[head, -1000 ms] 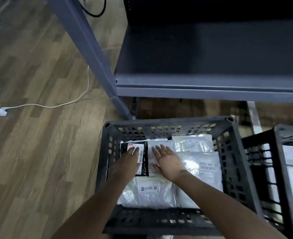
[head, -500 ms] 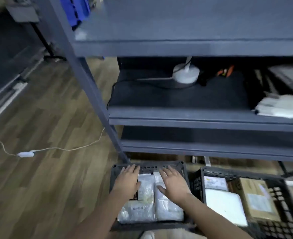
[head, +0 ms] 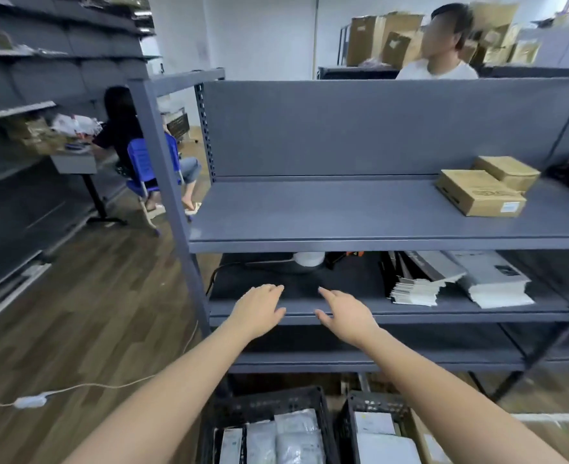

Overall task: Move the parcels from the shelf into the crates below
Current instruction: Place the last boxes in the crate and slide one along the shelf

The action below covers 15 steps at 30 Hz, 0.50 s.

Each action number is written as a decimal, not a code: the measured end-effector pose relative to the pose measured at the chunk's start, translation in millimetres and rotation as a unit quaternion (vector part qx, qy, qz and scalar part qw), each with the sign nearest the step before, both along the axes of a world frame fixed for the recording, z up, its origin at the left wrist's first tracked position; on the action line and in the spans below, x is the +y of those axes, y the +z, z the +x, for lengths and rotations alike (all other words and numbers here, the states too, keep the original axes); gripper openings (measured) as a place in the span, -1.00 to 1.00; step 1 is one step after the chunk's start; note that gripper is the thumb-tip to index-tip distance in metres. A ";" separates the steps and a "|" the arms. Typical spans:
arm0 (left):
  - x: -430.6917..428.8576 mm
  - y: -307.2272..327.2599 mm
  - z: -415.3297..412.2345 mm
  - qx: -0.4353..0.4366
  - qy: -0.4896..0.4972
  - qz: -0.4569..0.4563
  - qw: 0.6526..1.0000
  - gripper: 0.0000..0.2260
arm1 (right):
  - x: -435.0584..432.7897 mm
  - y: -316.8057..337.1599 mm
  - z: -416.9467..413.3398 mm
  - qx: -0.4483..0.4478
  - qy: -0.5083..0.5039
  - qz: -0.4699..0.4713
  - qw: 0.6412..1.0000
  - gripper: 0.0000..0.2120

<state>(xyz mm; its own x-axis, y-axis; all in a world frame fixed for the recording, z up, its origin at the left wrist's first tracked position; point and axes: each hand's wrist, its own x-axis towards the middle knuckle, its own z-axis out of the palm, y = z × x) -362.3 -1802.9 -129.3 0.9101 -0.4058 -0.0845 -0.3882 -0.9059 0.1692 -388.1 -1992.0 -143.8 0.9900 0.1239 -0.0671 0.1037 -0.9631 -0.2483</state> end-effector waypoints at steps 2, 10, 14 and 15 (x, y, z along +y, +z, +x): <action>-4.5 16.6 -1.3 -0.007 -0.006 0.005 1.000 -0.53 | -11.5 17.8 -7.4 -0.010 -0.016 -0.008 1.000 -0.46; -53.8 52.7 -16.3 -0.037 -0.040 -0.007 0.998 -0.58 | -74.5 57.6 -45.0 -0.046 -0.090 -0.018 0.995 -0.48; -88.6 54.7 -25.0 -0.043 -0.074 -0.022 0.996 -0.56 | -101.7 61.3 -59.6 -0.046 -0.110 -0.016 0.993 -0.47; -97.0 55.9 -24.6 -0.042 -0.082 -0.024 0.995 -0.56 | -107.5 62.6 -60.9 -0.044 -0.111 -0.019 0.993 -0.46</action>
<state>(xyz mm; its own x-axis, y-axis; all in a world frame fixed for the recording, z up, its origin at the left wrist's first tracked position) -386.9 -1899.9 -73.4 0.8346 -0.5507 0.0129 -0.5444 -0.8210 0.1718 -449.0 -2099.5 -81.2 0.9948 -0.0995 0.0205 -0.0931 -0.9733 -0.2100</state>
